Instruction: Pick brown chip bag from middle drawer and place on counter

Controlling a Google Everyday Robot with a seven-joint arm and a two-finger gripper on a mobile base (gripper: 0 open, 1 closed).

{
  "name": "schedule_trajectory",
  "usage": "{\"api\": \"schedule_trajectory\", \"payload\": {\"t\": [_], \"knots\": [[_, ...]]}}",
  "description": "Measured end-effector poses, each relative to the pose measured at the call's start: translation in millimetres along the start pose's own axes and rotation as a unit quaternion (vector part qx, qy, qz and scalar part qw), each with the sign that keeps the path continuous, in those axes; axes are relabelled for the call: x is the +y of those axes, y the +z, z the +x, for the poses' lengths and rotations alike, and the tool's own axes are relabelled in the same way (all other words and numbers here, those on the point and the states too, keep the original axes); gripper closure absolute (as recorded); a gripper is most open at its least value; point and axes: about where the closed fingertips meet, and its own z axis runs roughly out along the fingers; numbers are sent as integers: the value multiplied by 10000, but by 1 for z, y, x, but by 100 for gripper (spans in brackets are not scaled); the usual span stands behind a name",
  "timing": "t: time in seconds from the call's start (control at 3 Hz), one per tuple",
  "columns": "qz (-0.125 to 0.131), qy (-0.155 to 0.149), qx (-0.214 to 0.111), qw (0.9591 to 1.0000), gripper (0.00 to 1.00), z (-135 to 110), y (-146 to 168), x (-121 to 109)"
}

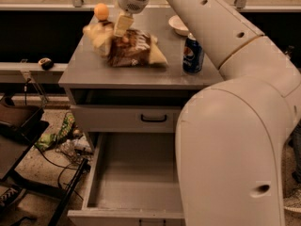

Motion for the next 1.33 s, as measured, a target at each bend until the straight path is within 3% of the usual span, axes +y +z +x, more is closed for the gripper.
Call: {"api": "schedule_trajectory", "payload": {"t": [0.33,0.67,1.0,1.33], "knots": [[0,0,0,10000,0,0,0,0],[0,0,0,10000,0,0,0,0],[272,-62,-91,9996,0,-3,-16,-5],[1281,-61,-145,9916,0,-7,-107,-17]]}}
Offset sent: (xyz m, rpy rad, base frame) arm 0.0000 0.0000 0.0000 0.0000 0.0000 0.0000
